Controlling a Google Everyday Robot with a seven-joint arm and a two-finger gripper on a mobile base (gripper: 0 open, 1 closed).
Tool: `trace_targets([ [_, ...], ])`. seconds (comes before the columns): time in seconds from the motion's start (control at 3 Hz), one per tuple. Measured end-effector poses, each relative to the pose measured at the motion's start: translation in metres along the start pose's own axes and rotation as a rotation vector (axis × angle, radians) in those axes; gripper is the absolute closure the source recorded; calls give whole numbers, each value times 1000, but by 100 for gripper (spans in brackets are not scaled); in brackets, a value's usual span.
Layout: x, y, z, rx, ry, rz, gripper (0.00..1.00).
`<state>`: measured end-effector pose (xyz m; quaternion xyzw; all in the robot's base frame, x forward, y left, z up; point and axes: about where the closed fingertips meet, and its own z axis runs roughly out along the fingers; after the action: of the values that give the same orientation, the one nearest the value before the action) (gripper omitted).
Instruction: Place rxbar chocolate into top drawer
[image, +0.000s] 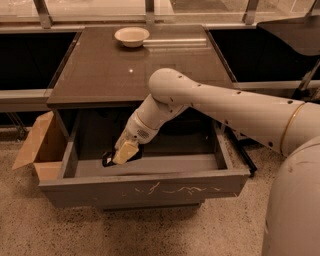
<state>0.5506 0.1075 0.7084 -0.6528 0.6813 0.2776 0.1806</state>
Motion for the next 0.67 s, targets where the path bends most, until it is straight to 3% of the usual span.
trace_targets([
  [0.33, 12, -1, -1, -2, -16, 6, 14],
  [0.67, 31, 4, -24, 37, -69, 24, 0],
])
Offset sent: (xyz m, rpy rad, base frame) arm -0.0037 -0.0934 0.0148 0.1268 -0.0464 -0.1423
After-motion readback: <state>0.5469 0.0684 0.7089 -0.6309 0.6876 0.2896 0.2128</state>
